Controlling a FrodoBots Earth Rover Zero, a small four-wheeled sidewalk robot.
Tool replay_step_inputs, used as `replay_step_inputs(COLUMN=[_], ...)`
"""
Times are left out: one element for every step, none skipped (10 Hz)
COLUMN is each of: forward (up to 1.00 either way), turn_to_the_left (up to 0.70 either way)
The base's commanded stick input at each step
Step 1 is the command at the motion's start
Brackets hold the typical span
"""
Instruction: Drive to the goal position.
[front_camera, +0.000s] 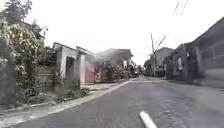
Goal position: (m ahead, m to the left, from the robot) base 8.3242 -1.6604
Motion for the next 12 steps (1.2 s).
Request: replay_step_inputs(forward=[0.50,0.50,0.50,0.50,0.50,0.50,0.50,0.50,0.50,0.50,0.50,0.50], turn_to_the_left=[-0.50,-0.50,-0.50,-0.50,-0.18,0.00,0.00,0.00,-0.01,-0.03,-0.04,-0.05])
